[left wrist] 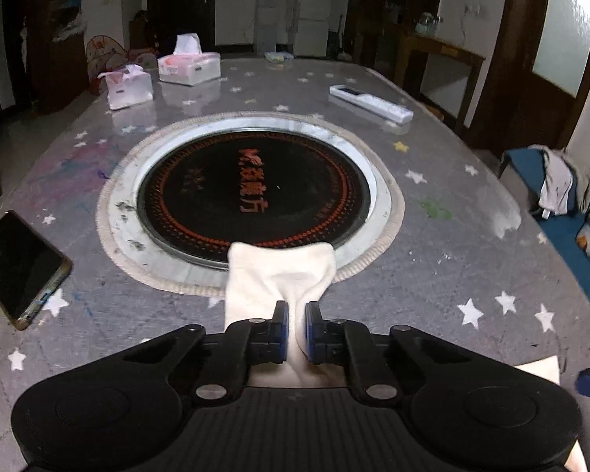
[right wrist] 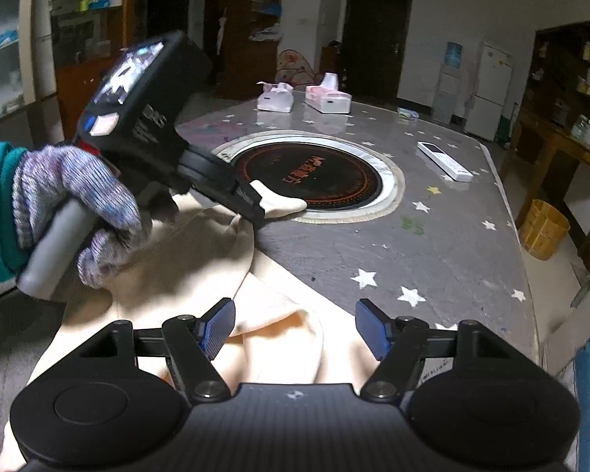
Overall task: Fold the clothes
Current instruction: 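Lift the shirt with both grippers and spread it out over the table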
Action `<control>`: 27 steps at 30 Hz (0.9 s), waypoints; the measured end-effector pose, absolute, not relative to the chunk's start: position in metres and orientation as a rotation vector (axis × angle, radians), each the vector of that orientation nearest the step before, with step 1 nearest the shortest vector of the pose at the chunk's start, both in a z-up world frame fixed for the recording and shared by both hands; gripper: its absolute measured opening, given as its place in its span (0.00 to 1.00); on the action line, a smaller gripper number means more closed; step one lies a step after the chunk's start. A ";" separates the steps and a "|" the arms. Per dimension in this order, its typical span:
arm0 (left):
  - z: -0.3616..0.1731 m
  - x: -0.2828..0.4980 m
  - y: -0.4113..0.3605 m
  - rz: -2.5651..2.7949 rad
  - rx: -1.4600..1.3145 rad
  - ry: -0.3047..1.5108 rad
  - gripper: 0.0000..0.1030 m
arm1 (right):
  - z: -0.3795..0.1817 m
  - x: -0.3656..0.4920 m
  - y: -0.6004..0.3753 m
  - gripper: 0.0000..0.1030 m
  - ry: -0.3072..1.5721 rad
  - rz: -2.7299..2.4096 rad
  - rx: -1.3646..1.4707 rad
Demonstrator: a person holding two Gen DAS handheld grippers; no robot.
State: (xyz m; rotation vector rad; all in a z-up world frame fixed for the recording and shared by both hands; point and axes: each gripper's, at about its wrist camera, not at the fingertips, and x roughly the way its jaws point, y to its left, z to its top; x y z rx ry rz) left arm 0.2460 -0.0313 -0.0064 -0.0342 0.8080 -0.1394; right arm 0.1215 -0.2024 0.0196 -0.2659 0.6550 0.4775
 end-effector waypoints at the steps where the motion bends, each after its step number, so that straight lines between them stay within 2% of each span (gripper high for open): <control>1: -0.003 0.242 -0.027 -0.142 -0.044 0.796 0.09 | 0.019 0.122 -0.200 0.66 0.655 0.485 -0.278; 8: 0.040 0.194 0.013 -0.152 -0.115 0.675 0.09 | 0.006 0.136 -0.184 0.57 0.696 0.532 -0.338; 13: 0.067 0.151 0.057 -0.108 -0.174 0.600 0.09 | -0.001 0.142 -0.180 0.42 0.733 0.540 -0.339; 17: 0.078 0.111 0.092 -0.051 -0.205 0.561 0.09 | -0.001 0.139 -0.178 0.22 0.742 0.545 -0.334; 20: 0.078 0.079 0.117 0.005 -0.227 0.551 0.09 | 0.002 0.135 -0.178 0.14 0.729 0.528 -0.330; 27: 0.055 0.027 0.163 0.126 -0.262 0.599 0.09 | 0.024 0.116 -0.196 0.07 0.650 0.439 -0.279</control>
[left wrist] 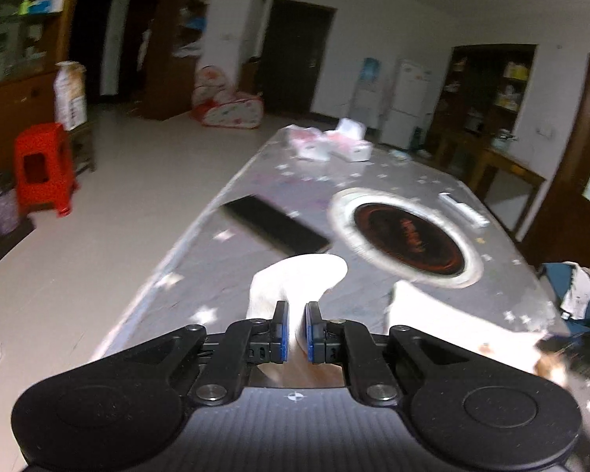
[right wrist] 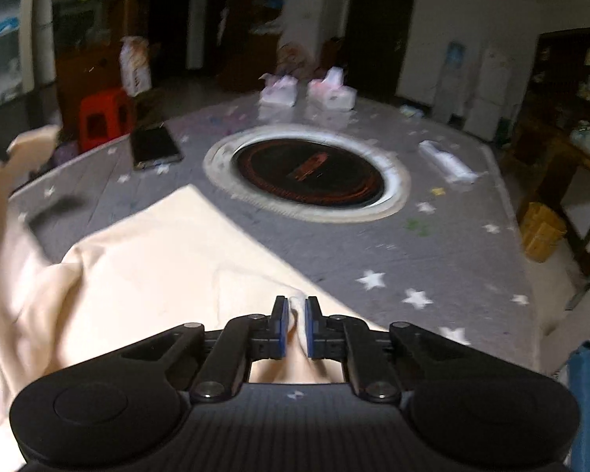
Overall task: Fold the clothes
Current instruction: 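Lift the shirt with both grippers and spread it out over the table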
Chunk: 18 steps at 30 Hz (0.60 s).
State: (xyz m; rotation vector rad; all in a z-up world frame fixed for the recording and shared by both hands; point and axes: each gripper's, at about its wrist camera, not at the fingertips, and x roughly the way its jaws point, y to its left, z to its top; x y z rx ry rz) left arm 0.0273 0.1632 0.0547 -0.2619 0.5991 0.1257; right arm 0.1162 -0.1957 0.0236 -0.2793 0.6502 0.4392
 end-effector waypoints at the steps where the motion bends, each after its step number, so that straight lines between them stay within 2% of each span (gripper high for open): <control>1: 0.051 0.023 0.167 0.135 -0.265 0.609 0.09 | 0.028 0.111 -0.201 0.07 0.637 0.423 -0.274; 12: 0.019 -0.013 0.194 0.213 -0.242 0.670 0.09 | 0.048 0.047 -0.275 0.06 0.554 0.156 -0.237; 18: 0.006 -0.021 0.197 0.230 -0.219 0.696 0.09 | 0.012 0.026 -0.319 0.06 0.653 -0.014 -0.178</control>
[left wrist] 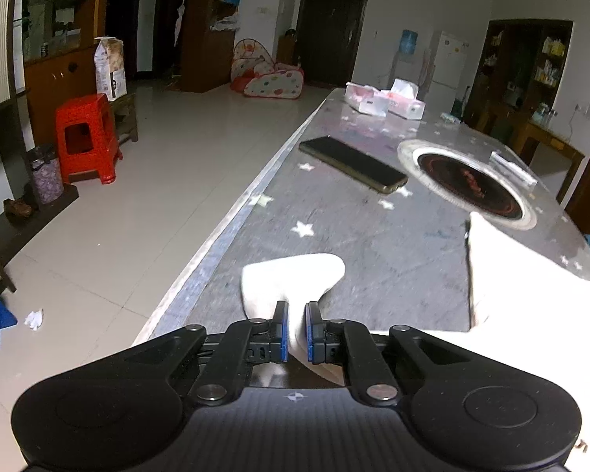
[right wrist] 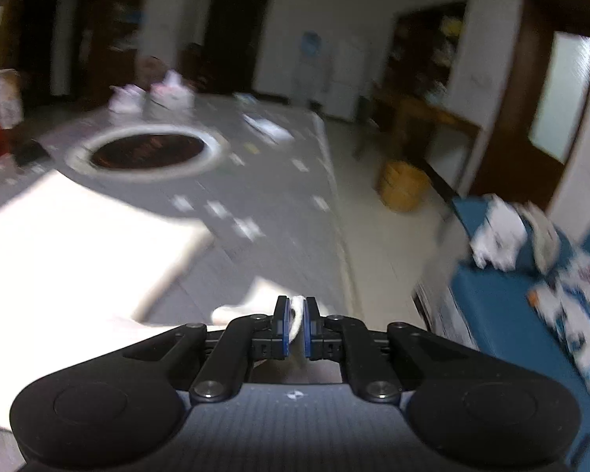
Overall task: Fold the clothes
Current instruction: 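Lift the shirt with both grippers and spread it out over the table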
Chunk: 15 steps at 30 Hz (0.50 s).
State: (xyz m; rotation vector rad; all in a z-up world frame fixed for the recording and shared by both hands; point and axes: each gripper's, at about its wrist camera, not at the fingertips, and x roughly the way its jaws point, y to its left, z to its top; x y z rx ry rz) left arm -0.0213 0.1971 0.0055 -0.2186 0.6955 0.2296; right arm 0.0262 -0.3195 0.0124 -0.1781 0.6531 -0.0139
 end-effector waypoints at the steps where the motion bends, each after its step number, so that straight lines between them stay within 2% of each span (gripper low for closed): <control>1: 0.004 -0.022 0.197 0.232 -0.214 0.698 0.09 | 0.005 0.024 -0.326 0.06 0.678 -0.031 -0.166; 6: 0.003 -0.030 0.200 0.247 -0.218 0.700 0.09 | -0.016 0.013 -0.342 0.07 0.738 -0.089 -0.139; 12: 0.003 -0.037 0.203 0.254 -0.217 0.713 0.10 | -0.005 -0.006 -0.345 0.11 0.707 -0.114 -0.132; 15: 0.003 -0.039 0.201 0.258 -0.214 0.715 0.13 | 0.005 -0.015 -0.333 0.19 0.677 -0.047 -0.142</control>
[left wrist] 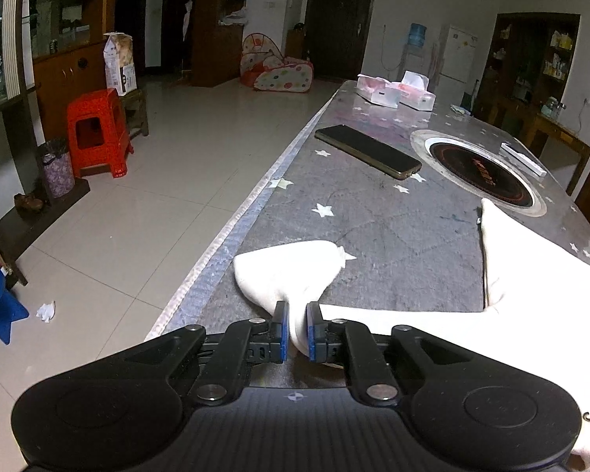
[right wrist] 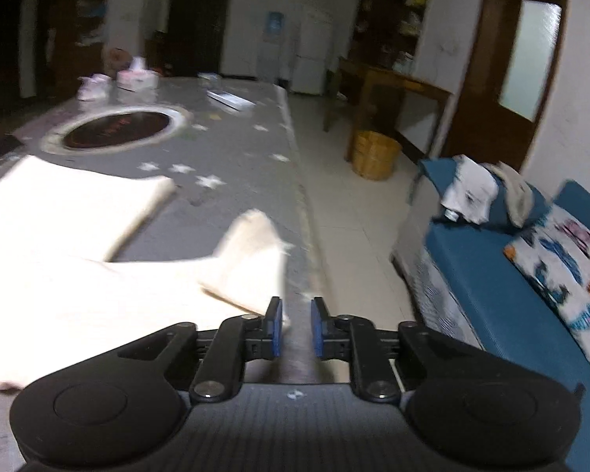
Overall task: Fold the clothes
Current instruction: 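Lift the shirt with both grippers and spread it out over the table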
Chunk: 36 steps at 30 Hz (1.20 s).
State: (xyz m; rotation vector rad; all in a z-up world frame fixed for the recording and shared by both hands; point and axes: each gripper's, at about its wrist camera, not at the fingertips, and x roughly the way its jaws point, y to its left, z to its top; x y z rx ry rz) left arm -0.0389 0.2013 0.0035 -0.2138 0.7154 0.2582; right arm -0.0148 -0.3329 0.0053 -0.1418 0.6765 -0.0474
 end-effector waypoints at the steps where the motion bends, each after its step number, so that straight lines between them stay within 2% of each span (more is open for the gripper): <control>1: 0.004 -0.040 0.201 0.261 -0.213 0.716 0.13 | 0.009 -0.017 -0.327 0.19 0.669 -0.013 -0.144; 6: 0.006 -0.044 0.201 0.285 -0.215 0.709 0.14 | 0.012 -0.029 -0.288 0.29 0.691 0.239 -0.139; 17: 0.014 -0.059 0.203 0.321 -0.224 0.683 0.15 | -0.001 -0.059 -0.214 0.32 0.745 0.582 -0.268; 25: 0.022 -0.053 0.122 -0.011 -0.156 0.663 0.28 | 0.000 -0.078 -0.211 0.32 0.763 0.623 -0.289; 36: 0.006 -0.046 -0.005 -0.467 -0.019 0.711 0.28 | 0.010 -0.071 -0.245 0.33 0.740 0.500 -0.199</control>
